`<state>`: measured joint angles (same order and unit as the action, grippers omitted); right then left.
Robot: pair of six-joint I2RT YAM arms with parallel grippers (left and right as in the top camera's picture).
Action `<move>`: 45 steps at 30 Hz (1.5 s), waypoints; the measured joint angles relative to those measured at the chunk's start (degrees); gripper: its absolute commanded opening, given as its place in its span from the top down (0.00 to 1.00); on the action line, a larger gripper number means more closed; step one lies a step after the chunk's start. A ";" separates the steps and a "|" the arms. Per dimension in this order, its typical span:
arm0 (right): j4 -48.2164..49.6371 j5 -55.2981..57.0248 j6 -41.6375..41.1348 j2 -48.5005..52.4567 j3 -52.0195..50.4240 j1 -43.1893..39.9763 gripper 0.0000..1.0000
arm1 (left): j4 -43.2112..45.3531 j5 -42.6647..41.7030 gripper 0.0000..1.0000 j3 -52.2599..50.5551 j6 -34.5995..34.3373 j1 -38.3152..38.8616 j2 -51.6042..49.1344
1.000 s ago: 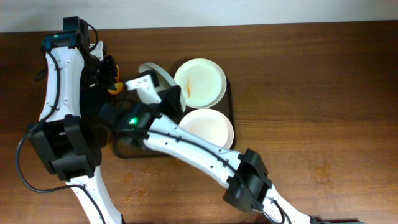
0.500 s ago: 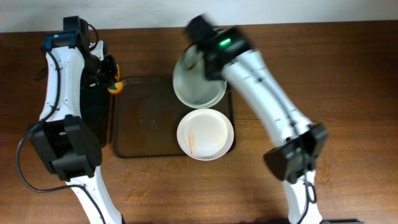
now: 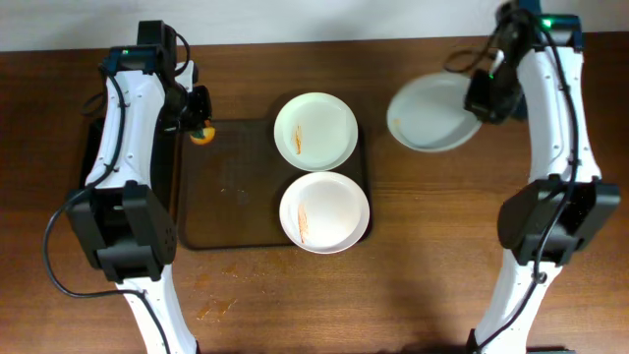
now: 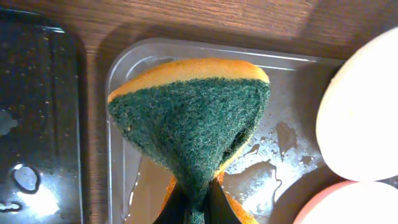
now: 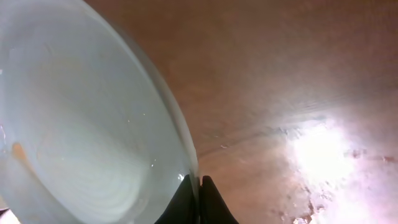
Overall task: Clean dirty plates on tray and stack at the side
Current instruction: 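Carry the plate right of the tray and set it down, then release the plate and move right gripper to the top plate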
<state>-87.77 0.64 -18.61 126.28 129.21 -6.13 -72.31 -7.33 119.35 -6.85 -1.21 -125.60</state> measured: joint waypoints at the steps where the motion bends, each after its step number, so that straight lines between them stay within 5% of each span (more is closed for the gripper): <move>1: 0.61 -0.17 0.35 0.00 -1.90 -0.83 0.96 | 0.11 0.15 0.99 0.00 0.00 -0.04 0.00; 16: 11.43 -0.96 1.29 0.00 -25.99 -3.58 0.95 | 0.61 0.35 0.99 0.00 0.00 -0.09 0.00; 22: 10.60 0.15 1.29 0.00 -27.45 -4.24 0.50 | 0.61 0.35 0.99 0.00 0.00 -0.09 0.00; 25: 10.12 0.59 1.88 0.00 -27.45 -4.48 0.39 | 0.61 0.35 0.99 0.00 0.00 -0.09 0.00; 38: 4.09 -21.42 17.55 -9.60 -26.75 3.56 0.36 | -1.68 0.37 0.99 -0.02 0.00 0.68 0.00; 45: 13.44 -20.65 11.69 -10.58 -36.15 16.76 0.45 | -2.01 0.37 0.99 -0.02 0.00 2.69 0.00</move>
<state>-74.32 -20.01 -6.92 115.70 93.06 10.63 -74.32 -6.96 119.33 -6.85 1.48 -125.60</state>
